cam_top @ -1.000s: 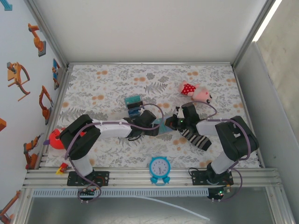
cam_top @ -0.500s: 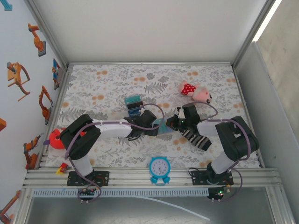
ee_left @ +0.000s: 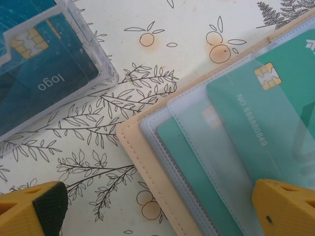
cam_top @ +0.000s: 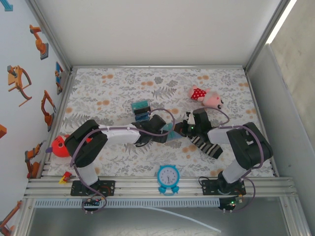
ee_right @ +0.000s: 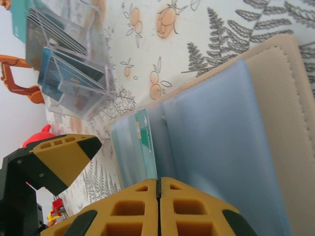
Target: Take the credit cards out of the card holder
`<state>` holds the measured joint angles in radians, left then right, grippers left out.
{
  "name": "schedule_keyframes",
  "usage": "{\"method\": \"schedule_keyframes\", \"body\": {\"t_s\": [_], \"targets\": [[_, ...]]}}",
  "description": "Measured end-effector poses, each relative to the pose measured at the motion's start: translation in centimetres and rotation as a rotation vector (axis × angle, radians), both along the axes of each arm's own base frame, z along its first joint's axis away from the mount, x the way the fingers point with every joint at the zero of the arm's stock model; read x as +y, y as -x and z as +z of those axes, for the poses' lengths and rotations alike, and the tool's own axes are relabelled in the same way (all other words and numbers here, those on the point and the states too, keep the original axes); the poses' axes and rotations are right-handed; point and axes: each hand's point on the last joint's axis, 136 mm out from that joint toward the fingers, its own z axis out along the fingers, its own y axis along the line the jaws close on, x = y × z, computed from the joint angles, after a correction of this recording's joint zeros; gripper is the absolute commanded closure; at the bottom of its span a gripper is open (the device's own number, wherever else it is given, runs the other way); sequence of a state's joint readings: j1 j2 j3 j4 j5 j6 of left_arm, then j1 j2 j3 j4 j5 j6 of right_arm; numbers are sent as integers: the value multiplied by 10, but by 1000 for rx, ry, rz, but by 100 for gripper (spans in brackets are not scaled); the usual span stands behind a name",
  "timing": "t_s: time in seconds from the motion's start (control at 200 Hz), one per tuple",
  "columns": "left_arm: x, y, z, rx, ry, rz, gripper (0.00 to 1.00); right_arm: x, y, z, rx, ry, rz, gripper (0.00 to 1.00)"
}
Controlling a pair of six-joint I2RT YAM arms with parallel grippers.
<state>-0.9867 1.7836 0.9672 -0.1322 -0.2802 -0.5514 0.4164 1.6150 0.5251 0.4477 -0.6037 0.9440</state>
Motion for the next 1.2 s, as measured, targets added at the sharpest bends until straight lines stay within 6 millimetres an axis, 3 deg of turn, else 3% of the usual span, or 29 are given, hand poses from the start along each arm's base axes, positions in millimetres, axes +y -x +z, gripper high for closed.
{"method": "schedule_keyframes", "body": {"t_s": [0.361, 0.431, 0.496, 0.781, 0.997, 1.202], "targets": [[-1, 0, -1, 0, -1, -2, 3, 6, 5, -7, 16, -82, 11, 84], [-1, 0, -1, 0, -1, -2, 3, 7, 4, -5, 8, -90, 13, 89], [-1, 0, -1, 0, -1, -2, 3, 8, 3, -3, 4, -98, 13, 100], [1, -2, 1, -8, -7, 0, 3, 7, 2, -1, -7, -95, 7, 100], [8, -2, 3, -10, -26, -8, 3, -4, 5, 5, -32, -3, 5, 100], [7, 1, 11, -2, -6, -23, 3, -17, -2, 29, -97, 135, 15, 100]]}}
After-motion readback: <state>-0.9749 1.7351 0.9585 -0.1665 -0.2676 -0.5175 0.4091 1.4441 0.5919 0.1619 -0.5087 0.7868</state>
